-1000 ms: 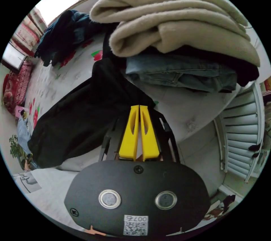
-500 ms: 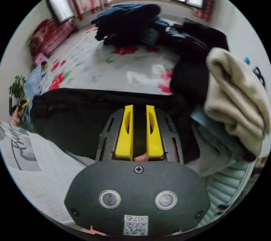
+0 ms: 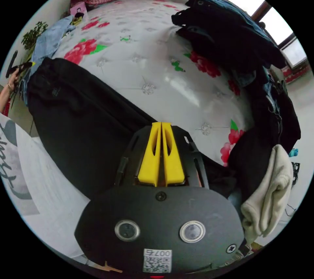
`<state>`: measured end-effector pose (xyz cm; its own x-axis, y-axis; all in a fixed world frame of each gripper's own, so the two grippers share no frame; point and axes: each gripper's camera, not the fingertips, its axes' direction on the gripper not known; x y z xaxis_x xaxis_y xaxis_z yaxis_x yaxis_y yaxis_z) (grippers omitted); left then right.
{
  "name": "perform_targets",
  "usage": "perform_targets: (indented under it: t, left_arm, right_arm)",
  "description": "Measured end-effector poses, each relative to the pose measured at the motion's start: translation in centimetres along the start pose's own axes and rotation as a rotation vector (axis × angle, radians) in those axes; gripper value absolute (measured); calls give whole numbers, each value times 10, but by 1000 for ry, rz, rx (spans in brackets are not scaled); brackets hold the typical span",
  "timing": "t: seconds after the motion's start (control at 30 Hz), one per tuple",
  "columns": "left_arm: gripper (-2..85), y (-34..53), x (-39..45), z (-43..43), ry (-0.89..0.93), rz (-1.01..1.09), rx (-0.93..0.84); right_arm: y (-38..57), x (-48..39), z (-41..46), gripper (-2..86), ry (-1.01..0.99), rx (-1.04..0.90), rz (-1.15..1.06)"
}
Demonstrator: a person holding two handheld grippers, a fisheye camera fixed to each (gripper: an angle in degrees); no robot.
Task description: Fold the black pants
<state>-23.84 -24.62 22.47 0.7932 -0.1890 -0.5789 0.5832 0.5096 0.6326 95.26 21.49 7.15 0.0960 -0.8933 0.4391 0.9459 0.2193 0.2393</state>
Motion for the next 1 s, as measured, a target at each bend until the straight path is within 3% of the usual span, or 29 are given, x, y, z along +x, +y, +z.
perform_targets:
  t: [0.17, 0.23, 0.3, 0.37, 0.4, 0.6, 0.77, 0.9, 1.0]
  left_arm:
    - [28, -5, -1, -11, 170, 29, 93]
    - [93, -14, 31, 11, 164, 139, 37]
    - [100, -22, 54, 38, 175, 175, -69]
    - [36, -27, 72, 65, 99, 186, -158]
    - [2, -28, 79, 72, -22, 168, -152]
    - [-9, -38, 80, 51, -53, 216, -135]
    - [-6, -32, 52, 14, -151, 122, -38]
    - [38, -36, 33, 12, 81, 62, 9]
    - [121, -38, 72, 35, 93, 198, -64]
  right_arm:
    - [-17, 14, -4, 19, -141, 37, 49]
    - [-18, 8, 1, 27, -210, 42, 11]
    - [-19, -4, 6, 28, -249, 29, -37]
    - [-23, -21, 20, 16, -233, -32, -93]
    - [-24, -24, 23, 12, -210, -45, -102]
    - [-40, -16, 19, 0, -147, -47, -119]
    - [-55, 5, -7, 0, -176, 61, -59]
    - [-68, 12, 9, 4, -151, -15, -24]
    - [-63, 22, 1, 13, -124, 8, -6]
